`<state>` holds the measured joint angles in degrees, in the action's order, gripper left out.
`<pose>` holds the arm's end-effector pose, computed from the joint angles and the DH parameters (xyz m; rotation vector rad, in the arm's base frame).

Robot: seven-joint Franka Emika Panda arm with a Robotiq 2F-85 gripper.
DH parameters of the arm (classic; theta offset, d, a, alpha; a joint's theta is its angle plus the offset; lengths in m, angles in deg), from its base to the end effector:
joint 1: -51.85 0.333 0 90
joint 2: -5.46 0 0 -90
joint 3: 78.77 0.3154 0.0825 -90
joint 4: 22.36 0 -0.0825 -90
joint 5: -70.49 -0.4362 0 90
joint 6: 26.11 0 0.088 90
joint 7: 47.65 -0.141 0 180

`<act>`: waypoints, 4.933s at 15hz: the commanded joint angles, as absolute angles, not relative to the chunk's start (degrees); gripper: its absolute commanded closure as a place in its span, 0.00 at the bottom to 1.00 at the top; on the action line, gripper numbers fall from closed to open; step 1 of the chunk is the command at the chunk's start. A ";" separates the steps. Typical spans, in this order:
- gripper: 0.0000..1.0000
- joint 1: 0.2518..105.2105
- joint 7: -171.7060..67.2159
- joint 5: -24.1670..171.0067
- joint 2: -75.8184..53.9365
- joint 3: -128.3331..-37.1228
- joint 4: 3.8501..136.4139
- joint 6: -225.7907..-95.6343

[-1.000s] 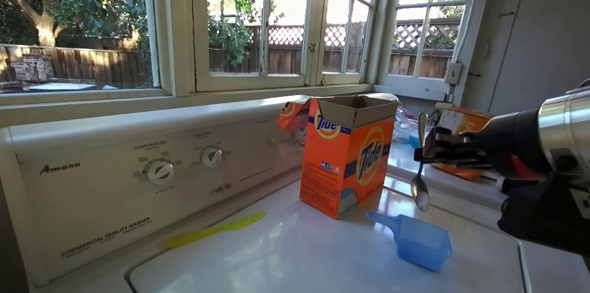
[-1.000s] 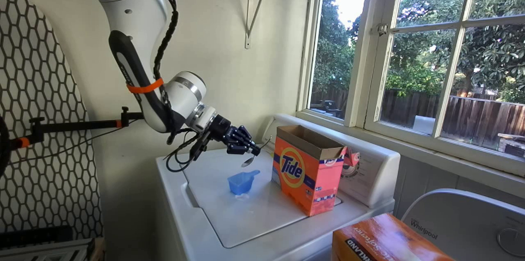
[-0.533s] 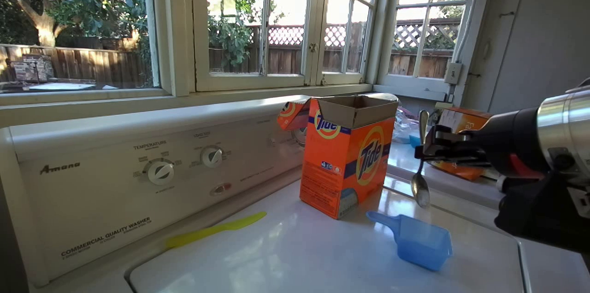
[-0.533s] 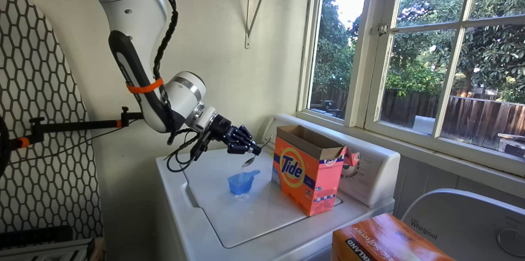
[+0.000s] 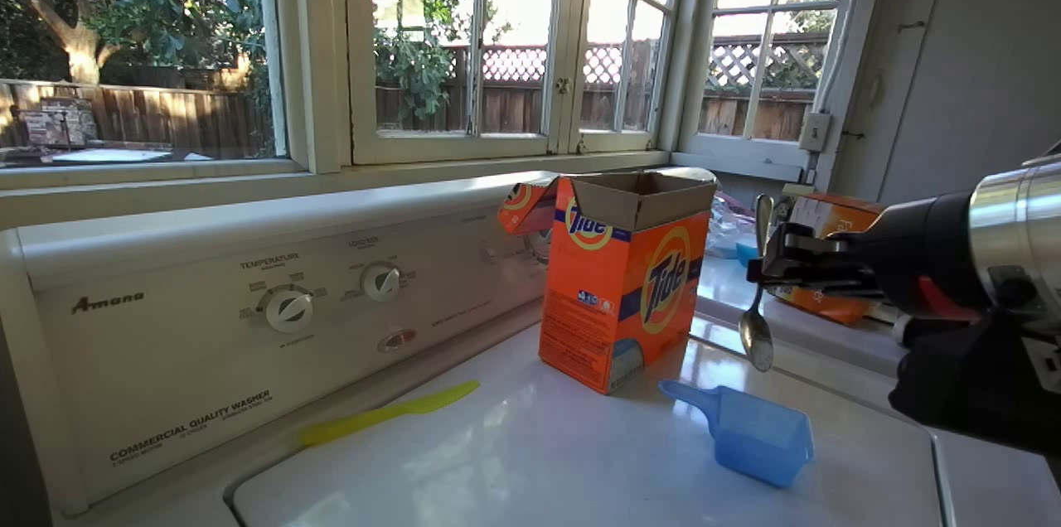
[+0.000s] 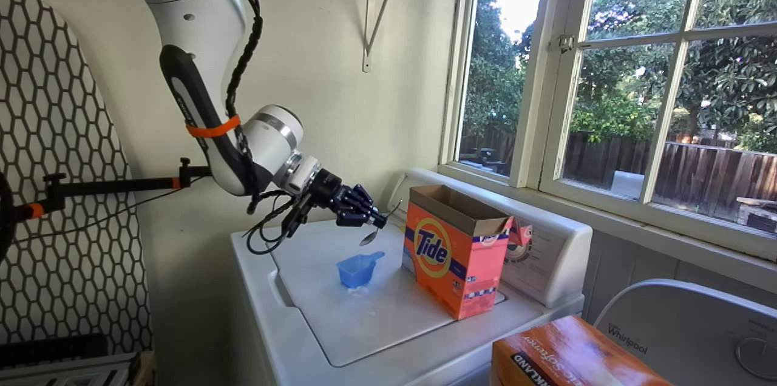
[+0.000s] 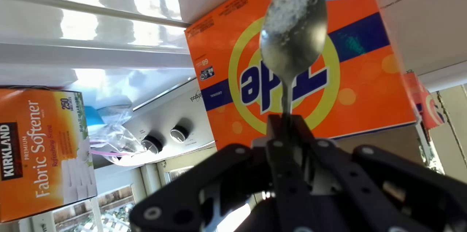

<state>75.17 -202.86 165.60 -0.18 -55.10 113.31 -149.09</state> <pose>0.4243 0.3561 0.2381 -2.4914 0.8101 -1.6994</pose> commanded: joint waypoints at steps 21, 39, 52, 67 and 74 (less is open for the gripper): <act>0.98 77.19 -204.00 167.52 -0.53 -53.35 113.28 -141.16; 0.98 78.27 -203.44 166.57 0.41 -52.11 114.26 -137.02; 0.98 79.14 -203.52 166.84 0.73 -51.12 114.74 -133.31; 0.98 79.81 -203.46 166.80 0.87 -50.61 115.45 -129.88; 0.98 80.02 -203.12 167.22 0.84 -50.22 115.58 -129.46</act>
<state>79.49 -202.53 165.60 0.03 -50.55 114.26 -130.98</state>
